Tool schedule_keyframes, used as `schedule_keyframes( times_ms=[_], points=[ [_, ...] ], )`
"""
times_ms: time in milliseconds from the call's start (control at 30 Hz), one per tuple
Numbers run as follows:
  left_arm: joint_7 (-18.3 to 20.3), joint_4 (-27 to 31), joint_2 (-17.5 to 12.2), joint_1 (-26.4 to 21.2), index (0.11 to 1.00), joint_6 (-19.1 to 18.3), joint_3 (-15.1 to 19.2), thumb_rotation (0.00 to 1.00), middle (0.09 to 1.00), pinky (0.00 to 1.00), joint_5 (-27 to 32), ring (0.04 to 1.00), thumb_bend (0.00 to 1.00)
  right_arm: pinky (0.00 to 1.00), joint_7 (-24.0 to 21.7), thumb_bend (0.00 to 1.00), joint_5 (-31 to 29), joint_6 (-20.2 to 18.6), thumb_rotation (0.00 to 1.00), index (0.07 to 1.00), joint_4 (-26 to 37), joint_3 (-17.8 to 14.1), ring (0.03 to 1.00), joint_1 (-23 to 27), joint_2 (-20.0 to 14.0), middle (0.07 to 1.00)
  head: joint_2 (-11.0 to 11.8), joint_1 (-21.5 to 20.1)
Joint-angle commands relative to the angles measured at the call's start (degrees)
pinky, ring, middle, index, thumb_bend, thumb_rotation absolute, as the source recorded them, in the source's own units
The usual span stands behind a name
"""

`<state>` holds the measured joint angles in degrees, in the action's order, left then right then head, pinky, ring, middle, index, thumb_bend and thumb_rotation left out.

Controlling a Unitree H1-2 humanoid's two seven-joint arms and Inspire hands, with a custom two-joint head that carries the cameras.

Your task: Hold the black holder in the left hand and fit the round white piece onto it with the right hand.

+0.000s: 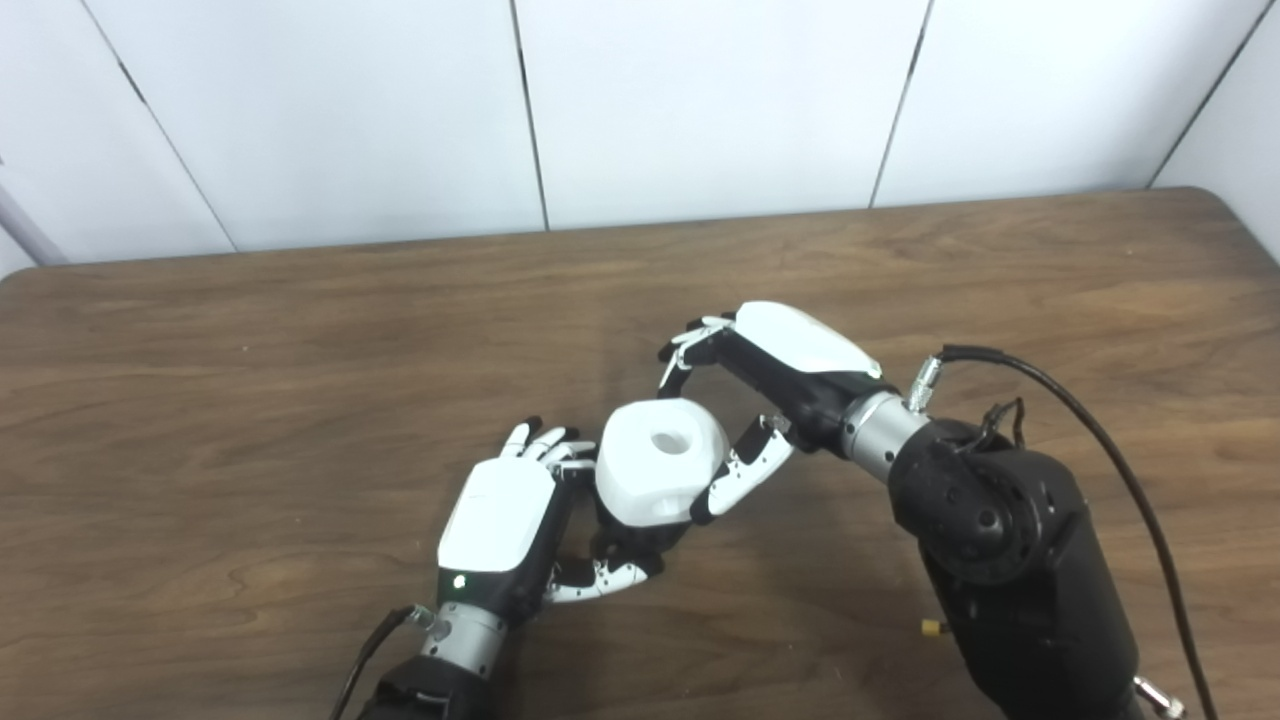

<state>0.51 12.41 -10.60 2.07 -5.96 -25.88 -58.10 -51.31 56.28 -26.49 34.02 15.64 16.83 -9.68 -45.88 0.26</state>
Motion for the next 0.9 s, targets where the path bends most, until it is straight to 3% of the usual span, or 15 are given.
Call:
schedule_keyframes(
  times_ms=[0, 533, 867],
  points=[
    [1.8, -1.2, 0.3, 0.0, 0.487, 0.2, -1.4, 0.05, 0.774, 0.97, -1.3, 0.875, 0.52, 1.0, 0.7, 0.52, 0.0, 0.8, 0.13, 0.484, 0.2, 0.6, 0.943, 1.0, -0.3, 0.839, 0.0, 0.0],
    [1.9, -1.0, 0.4, 0.0, 0.486, 0.2, -1.6, 0.05, 0.774, 0.97, -1.4, 0.875, 0.52, 1.0, -0.6, 0.52, 0.3, 0.5, 0.13, 0.484, 0.8, 2.1, 0.945, 1.2, -1.3, 0.842, -0.3, -0.5],
    [2.2, -1.0, 0.7, 0.0, 0.487, -0.2, -1.8, 0.05, 0.776, 0.97, -1.7, 0.876, 0.52, 1.0, 1.1, 0.52, -0.2, 1.8, 0.13, 0.483, 0.6, 3.6, 0.934, 0.3, -1.9, 0.827, -0.1, -0.2]
  ],
)
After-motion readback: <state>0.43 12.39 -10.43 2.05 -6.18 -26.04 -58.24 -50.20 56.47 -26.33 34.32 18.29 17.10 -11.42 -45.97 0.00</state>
